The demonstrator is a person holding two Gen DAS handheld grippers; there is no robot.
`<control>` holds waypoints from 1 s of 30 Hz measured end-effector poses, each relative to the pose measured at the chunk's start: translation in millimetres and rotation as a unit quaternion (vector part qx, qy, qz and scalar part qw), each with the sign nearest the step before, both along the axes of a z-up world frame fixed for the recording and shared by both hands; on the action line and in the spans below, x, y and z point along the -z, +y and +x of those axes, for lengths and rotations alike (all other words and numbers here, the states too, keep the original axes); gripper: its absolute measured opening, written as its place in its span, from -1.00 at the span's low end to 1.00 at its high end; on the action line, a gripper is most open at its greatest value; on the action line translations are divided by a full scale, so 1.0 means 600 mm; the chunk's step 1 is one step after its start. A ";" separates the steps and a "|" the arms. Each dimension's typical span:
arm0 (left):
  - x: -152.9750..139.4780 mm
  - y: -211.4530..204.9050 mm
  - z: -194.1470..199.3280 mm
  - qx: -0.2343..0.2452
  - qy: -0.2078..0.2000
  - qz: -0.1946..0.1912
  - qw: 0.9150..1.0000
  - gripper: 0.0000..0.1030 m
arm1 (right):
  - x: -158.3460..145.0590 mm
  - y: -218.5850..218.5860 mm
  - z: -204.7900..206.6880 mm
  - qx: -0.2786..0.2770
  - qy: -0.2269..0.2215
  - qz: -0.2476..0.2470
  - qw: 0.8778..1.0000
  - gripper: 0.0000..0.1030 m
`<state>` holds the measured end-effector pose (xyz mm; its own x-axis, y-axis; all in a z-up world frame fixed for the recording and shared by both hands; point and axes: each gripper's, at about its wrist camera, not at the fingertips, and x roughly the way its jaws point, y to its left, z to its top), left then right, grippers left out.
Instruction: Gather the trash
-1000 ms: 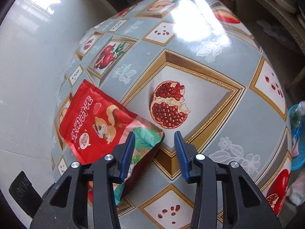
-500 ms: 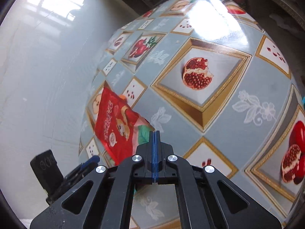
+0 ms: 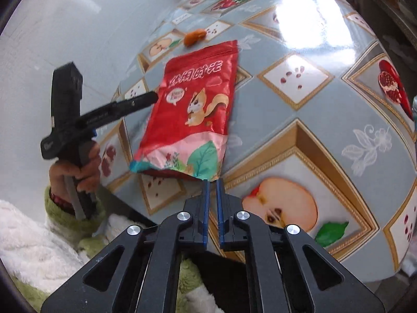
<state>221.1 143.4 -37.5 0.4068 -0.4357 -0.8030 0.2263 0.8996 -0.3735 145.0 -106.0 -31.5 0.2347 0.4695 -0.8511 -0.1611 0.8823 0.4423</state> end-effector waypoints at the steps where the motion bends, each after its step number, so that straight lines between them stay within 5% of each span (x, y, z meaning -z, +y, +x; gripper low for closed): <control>1: -0.001 -0.001 -0.001 0.001 0.000 0.001 1.000 -0.26 | -0.006 -0.006 -0.004 0.006 -0.008 -0.005 1.000 -0.28; 7: -0.003 -0.002 0.003 -0.008 0.002 0.008 1.000 -0.23 | -0.049 -0.064 0.040 0.068 -0.057 0.014 0.996 -0.20; 10: 0.004 -0.007 0.009 -0.015 0.015 0.015 1.000 -0.19 | -0.064 -0.073 0.107 0.089 -0.088 0.037 0.991 0.12; 15: 0.006 -0.010 0.010 -0.020 0.016 0.015 1.000 -0.19 | -0.011 -0.025 0.209 0.074 -0.033 0.030 0.996 0.12; 19: 0.007 -0.001 0.013 -0.024 0.024 0.000 0.999 -0.19 | 0.040 0.011 0.219 0.060 0.019 0.020 0.998 -0.30; 21: 0.008 0.003 0.015 -0.025 0.028 -0.009 0.999 -0.18 | 0.043 0.019 0.210 0.055 0.016 0.023 0.998 -0.37; 25: 0.012 0.004 0.018 -0.014 0.043 -0.050 0.998 -0.18 | 0.051 0.029 0.200 0.046 0.028 0.023 0.998 -0.84; 30: 0.016 0.014 0.022 -0.019 0.059 -0.094 0.994 -0.18 | 0.051 0.029 0.195 0.049 0.021 0.011 0.998 -0.94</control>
<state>234.2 151.6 -47.2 0.3336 -0.5687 -0.7518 0.1376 0.8183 -0.5580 262.0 -88.6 -62.2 0.2446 0.4649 -0.8509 -0.0543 0.8828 0.4667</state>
